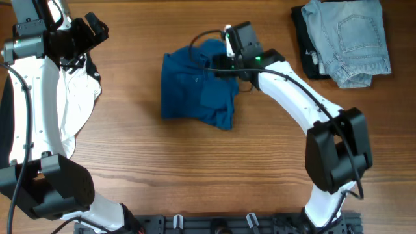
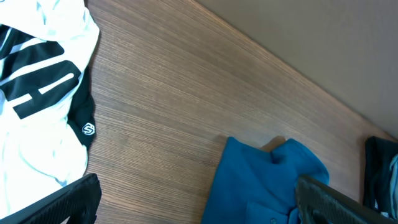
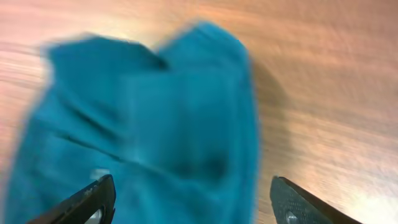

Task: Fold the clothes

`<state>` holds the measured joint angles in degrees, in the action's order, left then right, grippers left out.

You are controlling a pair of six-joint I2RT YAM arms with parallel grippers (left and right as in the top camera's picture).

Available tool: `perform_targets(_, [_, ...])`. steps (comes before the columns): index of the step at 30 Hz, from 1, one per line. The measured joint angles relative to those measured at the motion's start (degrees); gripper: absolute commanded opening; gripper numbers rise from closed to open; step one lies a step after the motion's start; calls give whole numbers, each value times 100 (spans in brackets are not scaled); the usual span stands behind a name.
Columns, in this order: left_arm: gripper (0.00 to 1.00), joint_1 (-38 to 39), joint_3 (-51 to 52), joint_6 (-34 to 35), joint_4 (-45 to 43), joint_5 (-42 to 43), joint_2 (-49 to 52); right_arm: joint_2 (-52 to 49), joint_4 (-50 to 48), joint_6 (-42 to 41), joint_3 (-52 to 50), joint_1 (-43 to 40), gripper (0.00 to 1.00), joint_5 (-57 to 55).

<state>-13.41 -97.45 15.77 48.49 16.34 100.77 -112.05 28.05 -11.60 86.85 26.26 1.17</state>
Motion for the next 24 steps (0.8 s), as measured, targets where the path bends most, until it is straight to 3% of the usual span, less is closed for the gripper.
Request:
perform_targets(8, [100, 0, 0, 0, 0, -42, 0, -293, 31, 59, 63, 437, 77, 136])
perform_targets(16, [100, 0, 0, 0, 0, -46, 2, -717, 437, 57, 63, 442, 76, -852])
perform_targets(24, [100, 0, 0, 0, 0, -74, 2, -706, 787, -96, 63, 439, 83, -1303])
